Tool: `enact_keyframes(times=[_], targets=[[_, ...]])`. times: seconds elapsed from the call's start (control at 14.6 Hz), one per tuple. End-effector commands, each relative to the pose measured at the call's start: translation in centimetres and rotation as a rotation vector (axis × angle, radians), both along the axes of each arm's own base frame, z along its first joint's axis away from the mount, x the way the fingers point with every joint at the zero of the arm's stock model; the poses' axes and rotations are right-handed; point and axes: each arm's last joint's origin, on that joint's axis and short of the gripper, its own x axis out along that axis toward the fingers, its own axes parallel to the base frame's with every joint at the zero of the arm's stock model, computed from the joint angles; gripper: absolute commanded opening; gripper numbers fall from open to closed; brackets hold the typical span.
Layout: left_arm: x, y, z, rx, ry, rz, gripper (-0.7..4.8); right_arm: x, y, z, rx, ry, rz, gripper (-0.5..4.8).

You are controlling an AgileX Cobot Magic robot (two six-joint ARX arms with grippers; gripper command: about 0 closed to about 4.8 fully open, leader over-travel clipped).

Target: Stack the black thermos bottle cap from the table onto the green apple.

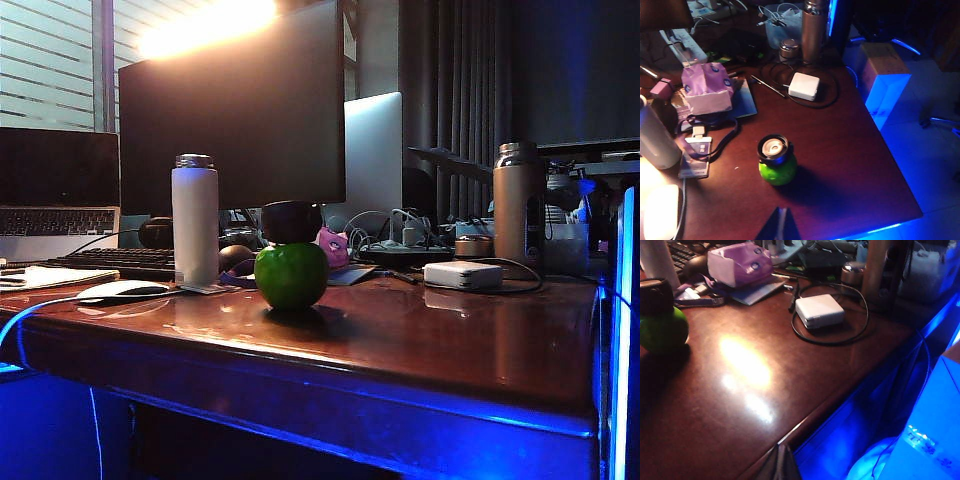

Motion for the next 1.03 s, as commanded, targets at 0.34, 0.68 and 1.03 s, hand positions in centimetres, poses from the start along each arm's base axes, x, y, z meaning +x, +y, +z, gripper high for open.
enact_keyframes(times=[0.34,0.68,1.03], targets=[[-0.1,0.0,0.1,-0.003,-0.012,-0.007,-0.03,-0.1,-1.1,-0.9,0.032,-0.048,-0.112,-0.01],[-0.1,0.0,0.1,-0.003,-0.011,-0.007,-0.03,-0.4,-1.2,-1.7,0.042,-0.058,-0.118,-0.01],[-0.1,0.0,0.1,-0.003,-0.012,-0.007,-0.03,-0.1,-1.1,-4.0,0.078,-0.011,-0.123,-0.01]])
